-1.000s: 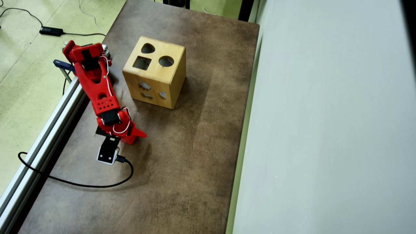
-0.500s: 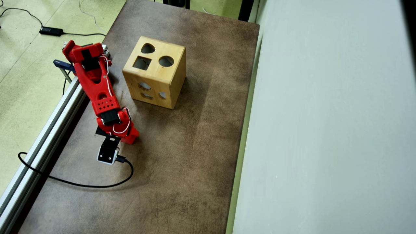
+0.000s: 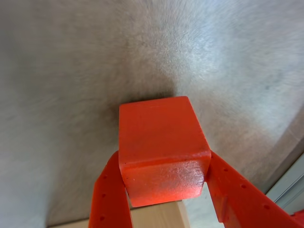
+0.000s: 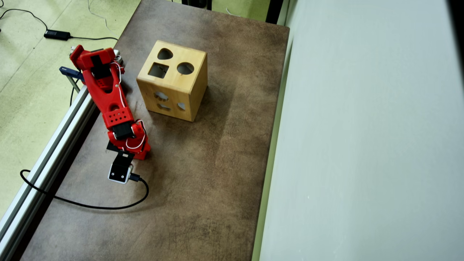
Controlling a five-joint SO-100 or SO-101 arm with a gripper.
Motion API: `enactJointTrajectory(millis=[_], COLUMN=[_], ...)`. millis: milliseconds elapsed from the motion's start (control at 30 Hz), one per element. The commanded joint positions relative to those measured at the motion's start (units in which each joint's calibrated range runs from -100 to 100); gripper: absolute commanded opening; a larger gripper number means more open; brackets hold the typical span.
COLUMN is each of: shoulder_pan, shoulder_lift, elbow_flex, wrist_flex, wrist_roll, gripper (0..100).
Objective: Pick and place the red cube on the square hole
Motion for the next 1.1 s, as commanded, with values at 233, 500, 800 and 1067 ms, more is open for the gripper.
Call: enactJointTrajectory(millis=[233,500,800,1067], shoulder_pan=[-0.61,-7.15,-21.27,-36.64], shoulder_lift=[-47.76,-60.84,-61.69,-61.69], elbow_flex=[-2.14,-1.51,-1.51,-1.33], wrist_flex=[0.55,3.52,15.99,16.07], wrist_roll=[-8.30,-15.43,-16.36,-22.66], gripper=[2,2,2,2])
